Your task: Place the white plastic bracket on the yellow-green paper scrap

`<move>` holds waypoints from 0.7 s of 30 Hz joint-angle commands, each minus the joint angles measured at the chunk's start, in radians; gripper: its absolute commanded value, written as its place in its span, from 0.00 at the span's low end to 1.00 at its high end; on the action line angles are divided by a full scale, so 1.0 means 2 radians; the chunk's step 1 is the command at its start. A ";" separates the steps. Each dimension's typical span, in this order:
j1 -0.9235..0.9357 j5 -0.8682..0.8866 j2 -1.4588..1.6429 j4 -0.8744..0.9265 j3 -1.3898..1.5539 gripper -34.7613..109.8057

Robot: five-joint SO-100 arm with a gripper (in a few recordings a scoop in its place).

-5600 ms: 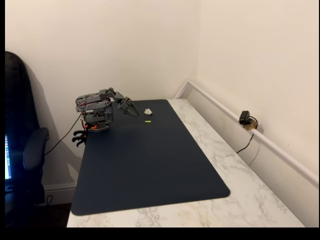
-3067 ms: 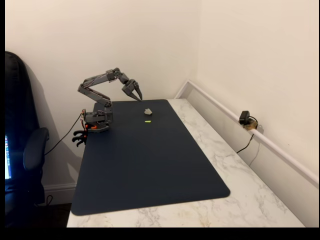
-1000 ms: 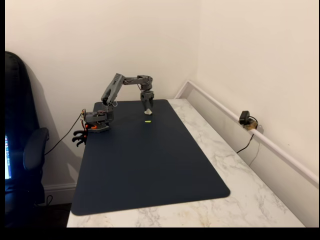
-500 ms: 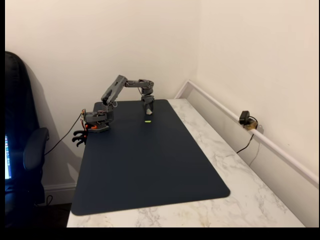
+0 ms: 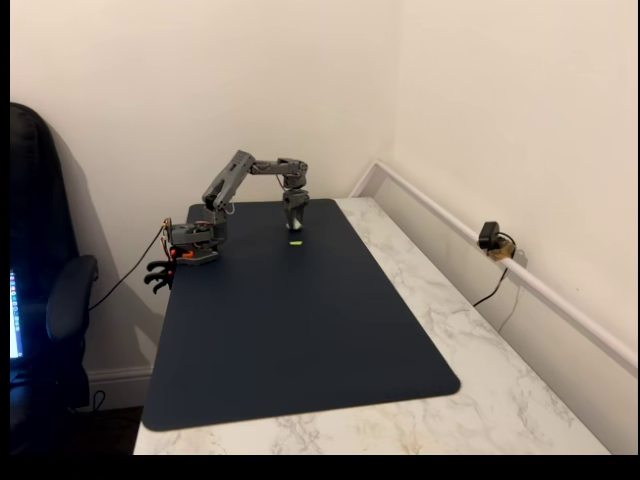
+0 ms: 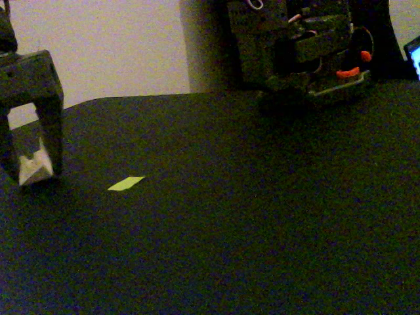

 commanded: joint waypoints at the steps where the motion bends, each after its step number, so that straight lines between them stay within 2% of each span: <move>1: -0.008 -0.008 0.112 0.008 0.031 0.24; 5: -0.048 0.002 0.193 0.002 0.074 0.24; 12: -0.099 0.008 0.390 -0.091 0.252 0.24; 21: -0.183 0.024 0.410 -0.073 0.272 0.24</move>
